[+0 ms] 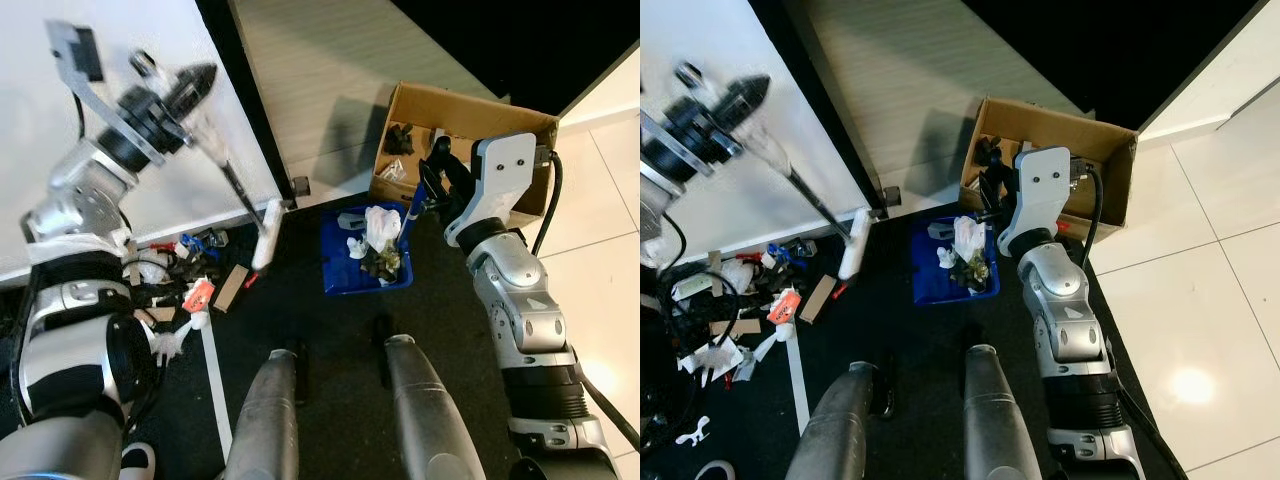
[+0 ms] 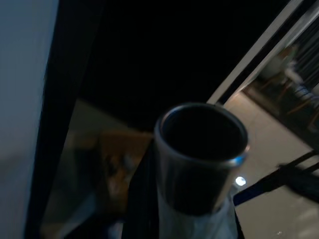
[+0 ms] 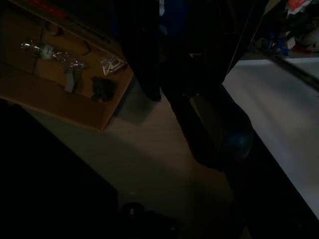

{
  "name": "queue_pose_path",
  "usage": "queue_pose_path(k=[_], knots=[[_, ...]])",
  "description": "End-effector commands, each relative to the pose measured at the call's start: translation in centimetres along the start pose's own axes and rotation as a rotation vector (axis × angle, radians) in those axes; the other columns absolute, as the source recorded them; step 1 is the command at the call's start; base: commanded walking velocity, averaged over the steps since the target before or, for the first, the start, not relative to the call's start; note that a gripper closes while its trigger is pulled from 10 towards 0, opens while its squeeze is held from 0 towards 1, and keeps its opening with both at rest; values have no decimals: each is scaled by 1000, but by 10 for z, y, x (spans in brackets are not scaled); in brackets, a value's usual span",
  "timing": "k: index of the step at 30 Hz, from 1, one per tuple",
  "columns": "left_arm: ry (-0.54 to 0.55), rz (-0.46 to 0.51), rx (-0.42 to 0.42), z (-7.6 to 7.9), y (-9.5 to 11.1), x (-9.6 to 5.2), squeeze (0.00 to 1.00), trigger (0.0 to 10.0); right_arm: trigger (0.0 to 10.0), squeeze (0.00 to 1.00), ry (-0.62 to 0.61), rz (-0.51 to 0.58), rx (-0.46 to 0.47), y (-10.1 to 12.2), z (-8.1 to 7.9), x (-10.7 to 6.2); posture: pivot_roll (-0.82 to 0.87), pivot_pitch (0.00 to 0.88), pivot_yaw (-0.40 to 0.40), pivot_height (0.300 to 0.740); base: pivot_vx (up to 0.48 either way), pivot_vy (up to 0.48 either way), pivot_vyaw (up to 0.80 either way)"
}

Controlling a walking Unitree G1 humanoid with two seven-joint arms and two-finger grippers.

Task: Sweep floor

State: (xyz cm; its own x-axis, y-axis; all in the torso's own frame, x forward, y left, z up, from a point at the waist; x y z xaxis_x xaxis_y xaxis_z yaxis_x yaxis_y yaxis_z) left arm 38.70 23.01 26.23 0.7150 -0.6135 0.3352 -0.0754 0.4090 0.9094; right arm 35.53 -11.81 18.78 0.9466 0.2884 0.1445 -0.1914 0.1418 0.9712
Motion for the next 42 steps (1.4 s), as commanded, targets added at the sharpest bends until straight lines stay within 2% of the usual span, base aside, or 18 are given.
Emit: queue_pose_path(k=[1,4,5,7,9,10,12,13,17,18,22,26,29,33,35,37,40,42], knots=[[22,-18,-15,-3,-16,-4,0,10000,10000,0,90,-152,92,-40,-23,-9,-144,491,57,740,0,0,0],[44,-15,-112,-2,-38,1,0,10000,10000,0,85,-152,88,-39,-22,-10,-159,493,63,740,0,0,0],[44,-15,-112,-2,-38,1,0,10000,10000,0,85,-152,88,-39,-22,-10,-159,493,63,740,0,0,0],[51,-23,-202,0,-53,6,0,10000,10000,0,77,-155,85,-40,-19,-12,-159,493,63,740,0,0,0],[30,-9,-316,6,-64,11,0,10000,10000,0,71,-157,84,-41,-17,-14,-164,493,67,740,0,0,0],[20,21,-420,11,-69,16,0,10000,10000,0,70,-158,84,-41,-17,-14,-164,491,71,740,0,0,0],[-5,44,-553,19,-79,24,0,10000,10000,0,68,-159,84,-42,-18,-14,-161,490,74,740,0,0,0],[-16,43,-591,23,-83,27,0,10000,10000,0,68,-159,84,-42,-18,-14,-161,490,74,740,0,0,0],[-116,19,-659,50,-101,43,0,10000,10000,0,67,-154,88,-40,-19,-13,-164,489,76,740,0,0,0],[-116,19,-659,50,-101,43,0,10000,10000,0,67,-154,88,-40,-19,-13,-164,489,76,740,0,0,0],[-230,80,-757,82,-95,67,0,10000,10000,0,66,-151,89,-40,-20,-12,-164,484,78,740,0,0,0],[-279,115,-821,98,-86,78,0,10000,10000,0,66,-151,89,-40,-20,-12,-162,478,78,740,0,0,0],[-299,123,-817,104,-83,81,0,10000,10000,0,66,-150,89,-40,-19,-12,-162,478,78,740,0,0,0],[-304,153,-793,104,-70,82,0,10000,10000,0,66,-148,88,-40,-19,-10,-160,472,79,740,0,0,0],[-294,169,-751,98,-59,78,0,10000,10000,0,64,-146,88,-39,-18,-10,-160,472,79,740,0,0,0],[-268,167,-647,88,-44,70,0,10000,10000,0,62,-147,87,-40,-18,-11,-156,470,81,740,0,0,0],[-255,160,-601,83,-39,66,0,10000,10000,0,62,-148,87,-40,-18,-11,-156,470,81,740,0,0,0],[-188,99,-444,67,-26,50,0,10000,10000,0,62,-148,88,-40,-18,-11,-137,469,85,740,0,0,0]])
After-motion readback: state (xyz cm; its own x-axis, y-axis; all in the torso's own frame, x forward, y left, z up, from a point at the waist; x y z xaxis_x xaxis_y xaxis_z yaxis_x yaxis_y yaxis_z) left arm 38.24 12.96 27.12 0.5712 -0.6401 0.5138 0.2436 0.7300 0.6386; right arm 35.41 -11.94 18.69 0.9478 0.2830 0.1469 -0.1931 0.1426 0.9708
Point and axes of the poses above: a point about 5 cm out from each wrist's last joint towards the gripper, its own x axis pointing out of the wrist towards the gripper, its own y axis along the axis of the wrist's last joint, z = x × y, the point moved 3 cm from there along x, pointing out of the wrist towards the gripper, and after that the axes turned 9 degrees about -x, right-handed, at the moved point
